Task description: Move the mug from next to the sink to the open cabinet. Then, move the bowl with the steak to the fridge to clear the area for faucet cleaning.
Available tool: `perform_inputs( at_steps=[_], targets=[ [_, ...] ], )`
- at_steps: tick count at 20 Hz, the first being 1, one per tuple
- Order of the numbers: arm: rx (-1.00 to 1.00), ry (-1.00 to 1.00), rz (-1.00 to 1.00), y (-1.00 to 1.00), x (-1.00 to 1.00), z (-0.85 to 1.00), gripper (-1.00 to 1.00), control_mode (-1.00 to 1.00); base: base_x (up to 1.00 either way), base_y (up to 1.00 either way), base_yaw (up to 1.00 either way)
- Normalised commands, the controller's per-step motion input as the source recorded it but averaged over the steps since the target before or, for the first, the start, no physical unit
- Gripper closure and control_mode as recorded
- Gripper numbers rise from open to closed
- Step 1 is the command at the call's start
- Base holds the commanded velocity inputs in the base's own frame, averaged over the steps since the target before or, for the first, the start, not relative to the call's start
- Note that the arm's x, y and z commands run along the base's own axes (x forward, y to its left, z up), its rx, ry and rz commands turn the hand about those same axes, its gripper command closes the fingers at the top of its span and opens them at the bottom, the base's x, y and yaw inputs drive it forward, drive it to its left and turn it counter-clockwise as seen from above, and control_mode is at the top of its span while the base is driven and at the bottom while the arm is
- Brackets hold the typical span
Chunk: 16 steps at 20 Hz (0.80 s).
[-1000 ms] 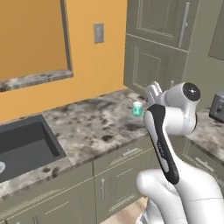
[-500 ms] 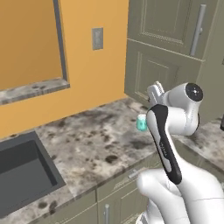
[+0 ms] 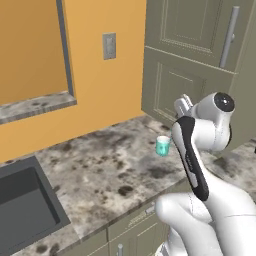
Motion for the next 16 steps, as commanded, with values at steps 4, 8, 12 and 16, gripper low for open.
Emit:
perform_inputs(
  at_steps=[4, 8, 12, 16],
  targets=[
    [-0.28, 0.25, 0.23, -0.06, 0.64, -0.33, -1.00, -1.00, 0.00, 0.00, 0.00],
    [-0.34, 0.21, 0.42, 0.00, 0.30, -0.62, -1.00, -1.00, 0.00, 0.00, 0.00],
    [-0.15, 0.21, 0.50, 0.00, 0.20, -0.98, -1.00, -1.00, 0.00, 0.00, 0.00],
    [0.01, 0.04, 0.29, 0.01, 0.06, -0.52, -1.00, -1.00, 0.00, 0.00, 0.00]
  ],
)
